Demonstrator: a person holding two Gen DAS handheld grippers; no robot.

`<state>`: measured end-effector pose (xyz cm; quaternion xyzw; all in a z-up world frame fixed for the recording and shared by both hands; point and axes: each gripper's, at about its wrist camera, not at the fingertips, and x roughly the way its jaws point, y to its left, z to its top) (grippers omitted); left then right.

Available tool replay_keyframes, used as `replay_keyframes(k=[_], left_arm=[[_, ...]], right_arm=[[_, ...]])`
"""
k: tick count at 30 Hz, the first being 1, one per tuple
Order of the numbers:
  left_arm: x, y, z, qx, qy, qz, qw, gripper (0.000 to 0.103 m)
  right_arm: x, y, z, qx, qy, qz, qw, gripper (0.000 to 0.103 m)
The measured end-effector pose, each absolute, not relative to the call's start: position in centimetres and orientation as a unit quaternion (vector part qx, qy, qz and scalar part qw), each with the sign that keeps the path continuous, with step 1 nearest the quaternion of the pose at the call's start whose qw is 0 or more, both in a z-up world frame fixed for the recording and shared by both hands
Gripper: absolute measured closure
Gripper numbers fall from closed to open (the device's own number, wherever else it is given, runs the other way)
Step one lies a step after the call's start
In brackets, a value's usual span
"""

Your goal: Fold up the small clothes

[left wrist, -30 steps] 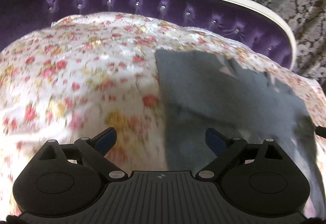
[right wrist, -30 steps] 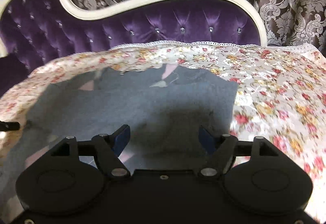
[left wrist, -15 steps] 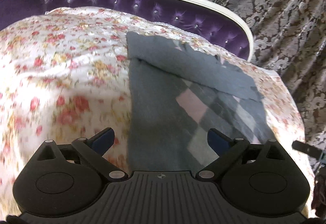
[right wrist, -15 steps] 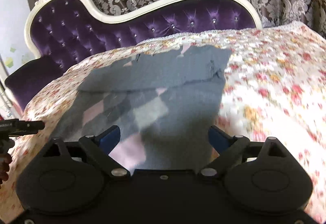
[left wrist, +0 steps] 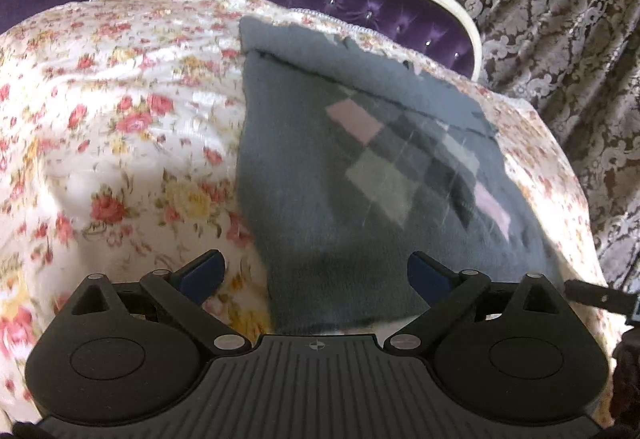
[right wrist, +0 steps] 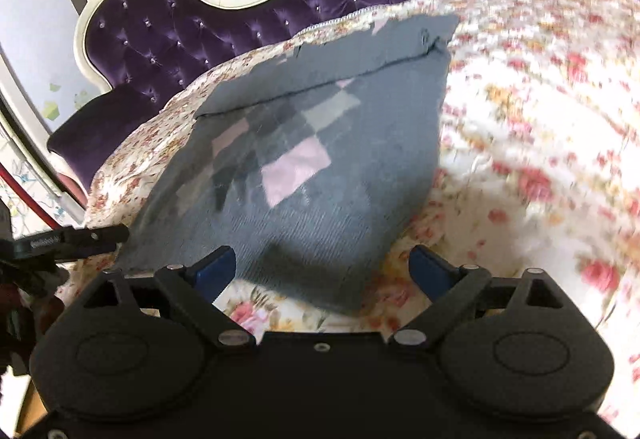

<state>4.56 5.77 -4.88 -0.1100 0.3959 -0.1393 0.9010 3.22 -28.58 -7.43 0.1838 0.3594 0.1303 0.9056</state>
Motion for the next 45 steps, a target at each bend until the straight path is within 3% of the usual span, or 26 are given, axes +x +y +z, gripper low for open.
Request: replay_keyframes(k=[8,22,29,32,33,37,43,45], left_arm=[[4.3,4.8,-5.2,-0.086,0.391,-0.139,0.906,0.001],[4.5,4.1,-5.5,-0.103,0.381,-0.187,0.899,0.002],[4.2,5.4,-5.4,-0.124,0.38,-0.198,0.895,0.021],[4.4,5.9,-5.4,-0.14,0.38,-0.193,0.894,0.041],[4.4,6.0,-5.4,-0.144,0.38,-0.19,0.894,0.047],[4.4,6.3,-5.4,-0.156,0.381,-0.186,0.892,0.049],[4.0,6.1,-5.2,-0.157,0.385,-0.164,0.895,0.049],[3.8,6.2,-5.2,-0.161,0.385,-0.164,0.894,0.051]], right_arm=[[4.2,-27.4,-7.9,0.202,0.352,0.148,0.902,0.0],[4.5,-26.9,-8.3,0.207,0.341,0.171,0.901,0.0],[4.2,-27.1,-8.3,0.218,0.345,0.182,0.895,0.0],[4.3,-27.3,-8.4,0.229,0.343,0.181,0.893,0.0],[4.3,-27.3,-8.4,0.231,0.343,0.181,0.893,0.002],[4.2,-27.5,-8.3,0.227,0.343,0.176,0.894,0.024],[4.0,-27.6,-8.3,0.222,0.343,0.177,0.895,0.028],[4.0,-27.4,-8.3,0.217,0.345,0.18,0.896,0.038]])
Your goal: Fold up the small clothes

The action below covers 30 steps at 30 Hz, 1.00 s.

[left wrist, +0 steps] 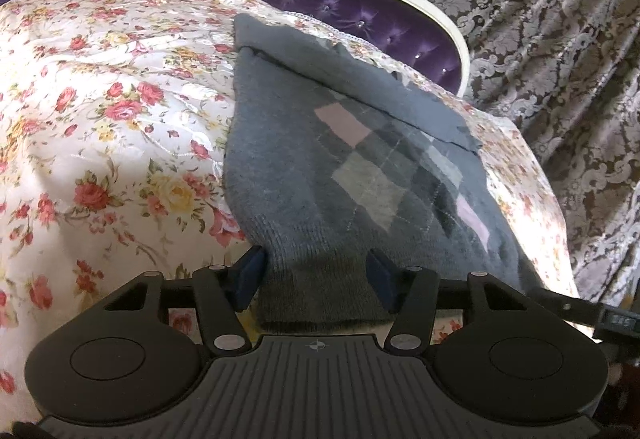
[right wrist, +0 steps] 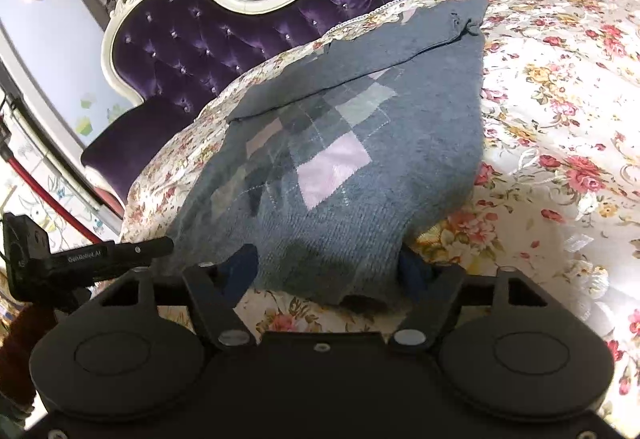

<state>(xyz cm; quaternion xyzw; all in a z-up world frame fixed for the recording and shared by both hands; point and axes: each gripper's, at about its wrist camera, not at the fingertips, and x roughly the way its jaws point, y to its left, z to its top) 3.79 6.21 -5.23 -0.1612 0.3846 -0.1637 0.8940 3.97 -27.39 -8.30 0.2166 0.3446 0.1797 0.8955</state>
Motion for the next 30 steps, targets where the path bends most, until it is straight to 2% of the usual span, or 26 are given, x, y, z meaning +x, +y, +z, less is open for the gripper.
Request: replay_keyframes(k=[1,2,3,4,5,11,19,30], left_arm=[[3.7,6.2,-5.3,-0.161,0.383,-0.16,0.895,0.059],[3.8,6.3,-5.3,-0.164,0.384,-0.152,0.896,0.09],[4.0,6.5,-5.7,-0.176,0.39,-0.149,0.892,0.097],[4.0,6.9,-5.9,-0.193,0.387,-0.151,0.889,0.097],[3.9,7.3,-6.0,-0.208,0.386,-0.15,0.886,0.097],[3.6,8.3,-4.7,-0.237,0.356,-0.144,0.893,0.097],[5.9,7.9,0.8,-0.237,0.284,-0.176,0.912,0.097],[16.9,6.0,5.8,-0.224,0.236,-0.216,0.921,0.097]], right_arm=[[4.0,-27.4,-8.4,0.218,0.344,0.181,0.895,0.043],[4.0,-27.5,-8.5,0.219,0.344,0.182,0.895,0.046],[4.0,-27.5,-8.6,0.221,0.342,0.181,0.895,0.056],[4.0,-27.6,-8.7,0.222,0.344,0.177,0.895,0.08],[4.1,-27.7,-8.8,0.224,0.348,0.173,0.894,0.091],[3.5,-28.4,-7.8,0.236,0.324,0.171,0.9,0.092],[5.3,-30.6,-3.3,0.277,0.244,0.182,0.911,0.092],[15.4,-32.7,1.1,0.278,0.176,0.189,0.925,0.092]])
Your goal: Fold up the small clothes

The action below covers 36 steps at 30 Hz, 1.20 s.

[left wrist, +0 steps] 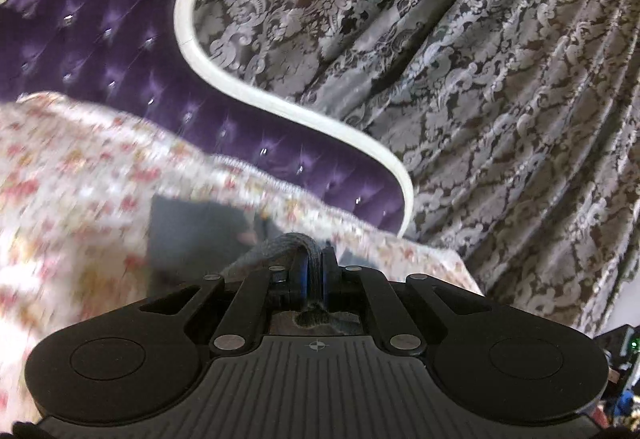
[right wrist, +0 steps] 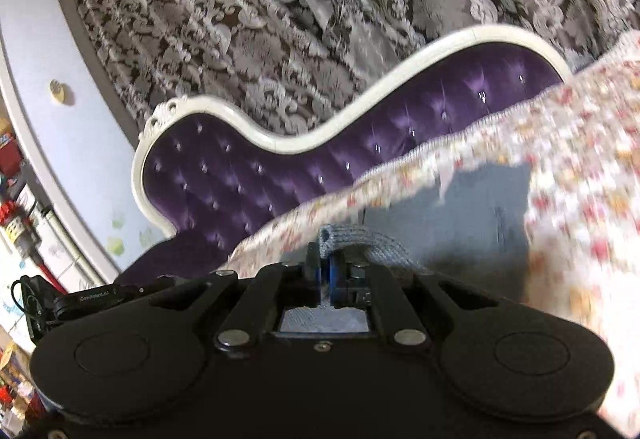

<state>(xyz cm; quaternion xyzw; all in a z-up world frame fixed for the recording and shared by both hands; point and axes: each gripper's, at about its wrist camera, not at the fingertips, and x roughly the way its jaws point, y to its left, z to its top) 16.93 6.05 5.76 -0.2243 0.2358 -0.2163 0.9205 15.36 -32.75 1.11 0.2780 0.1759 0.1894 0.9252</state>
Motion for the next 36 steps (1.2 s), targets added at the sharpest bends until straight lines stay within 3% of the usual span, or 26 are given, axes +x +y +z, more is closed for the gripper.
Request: replay_keyframes(k=[9,20,23,24,25,27,28,32,36], left_arm=[[29.3,6.0,4.0,-0.237,0.262,-0.187,0.916,0.097],[40.1,4.4,-3.9,-0.223,0.358,-0.109,0.9,0.097],[41.0,4.3,-4.8,-0.214,0.367,-0.108,0.899,0.095],[41.2,4.3,-4.7,-0.213,0.368,-0.107,0.899,0.086],[41.3,4.6,-4.6,-0.216,0.365,-0.109,0.899,0.078],[41.7,5.2,-4.2,-0.233,0.358,-0.106,0.898,0.036],[42.1,5.5,-3.8,-0.242,0.356,-0.098,0.897,0.028],[41.1,6.8,-1.8,-0.25,0.32,-0.087,0.91,0.024],[39.0,5.7,-1.0,-0.176,0.337,-0.099,0.92,0.024]], right_arm=[[27.2,-34.5,0.7,0.262,0.172,0.152,0.937,0.092],[38.7,-34.5,-4.8,0.229,0.238,0.065,0.942,0.093],[39.7,-34.2,-5.2,0.21,0.254,0.073,0.941,0.084],[39.8,-34.1,-5.3,0.207,0.262,0.084,0.939,0.083],[39.9,-33.9,-5.4,0.199,0.271,0.09,0.938,0.068],[40.0,-33.4,-5.6,0.173,0.289,0.096,0.937,0.043],[40.1,-33.2,-5.8,0.164,0.297,0.099,0.936,0.041],[40.6,-32.5,-6.6,0.132,0.32,0.1,0.933,0.041],[41.1,-31.6,-7.3,0.114,0.334,0.108,0.93,0.041]])
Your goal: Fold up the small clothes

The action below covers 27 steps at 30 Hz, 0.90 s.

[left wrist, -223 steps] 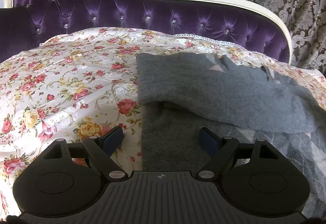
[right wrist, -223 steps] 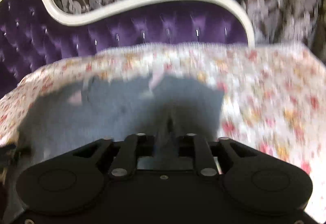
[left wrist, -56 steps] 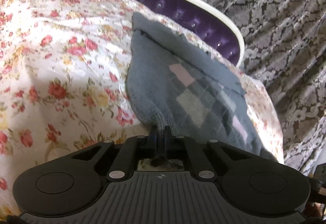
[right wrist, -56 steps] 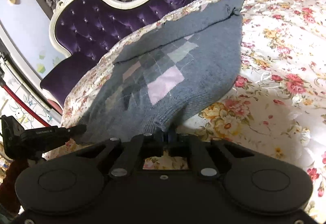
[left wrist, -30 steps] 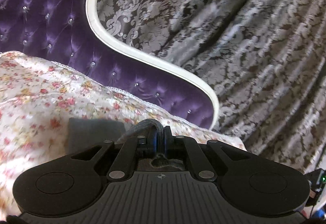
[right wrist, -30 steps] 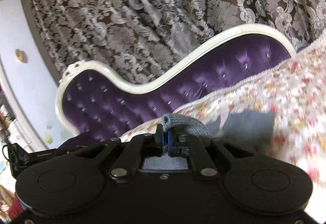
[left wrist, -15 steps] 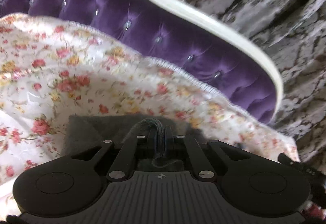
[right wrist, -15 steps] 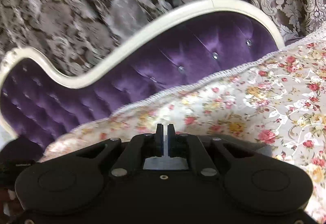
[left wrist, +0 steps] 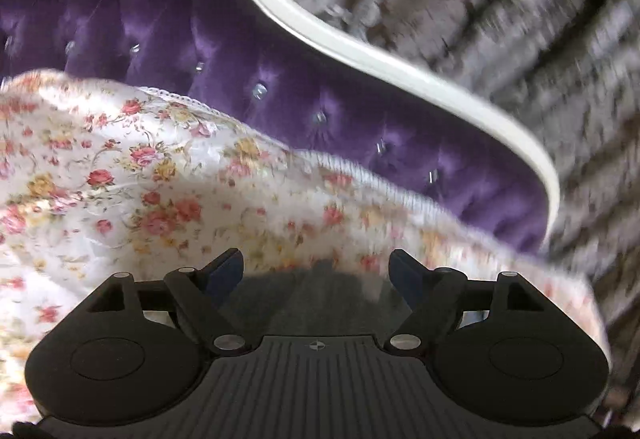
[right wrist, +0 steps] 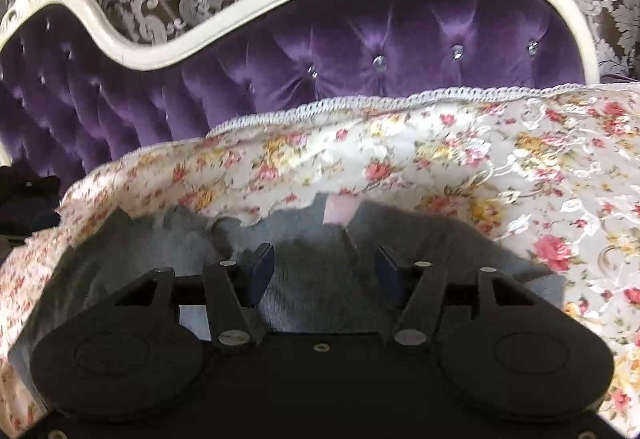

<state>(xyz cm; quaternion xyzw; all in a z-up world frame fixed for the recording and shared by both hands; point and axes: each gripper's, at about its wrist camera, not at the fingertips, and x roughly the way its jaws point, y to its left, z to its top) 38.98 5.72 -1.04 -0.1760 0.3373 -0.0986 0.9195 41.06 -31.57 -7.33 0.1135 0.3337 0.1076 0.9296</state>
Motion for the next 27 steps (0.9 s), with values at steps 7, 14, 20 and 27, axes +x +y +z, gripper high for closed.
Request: replay_keyframes(k=[7,14,20,27], left_arm=[[37.2,2.4,-4.7,-0.027,0.38,-0.098,0.919,0.024],[37.0,2.4,-6.0,-0.008,0.374,-0.091,0.923,0.023],[37.0,2.1,-6.1,-0.001,0.372,-0.089,0.924,0.02],[37.7,2.8,-5.3,-0.021,0.388,-0.1,0.916,0.019]], right_arm=[[41.0,-30.1,-7.5,0.062,0.336,0.1,0.935,0.087],[39.7,-30.1,-5.2,0.023,0.291,0.07,0.954,0.092],[41.8,-33.5,-7.0,0.055,0.333,0.005,0.941,0.093],[40.3,-34.1,-6.1,0.068,0.304,0.003,0.95,0.051]])
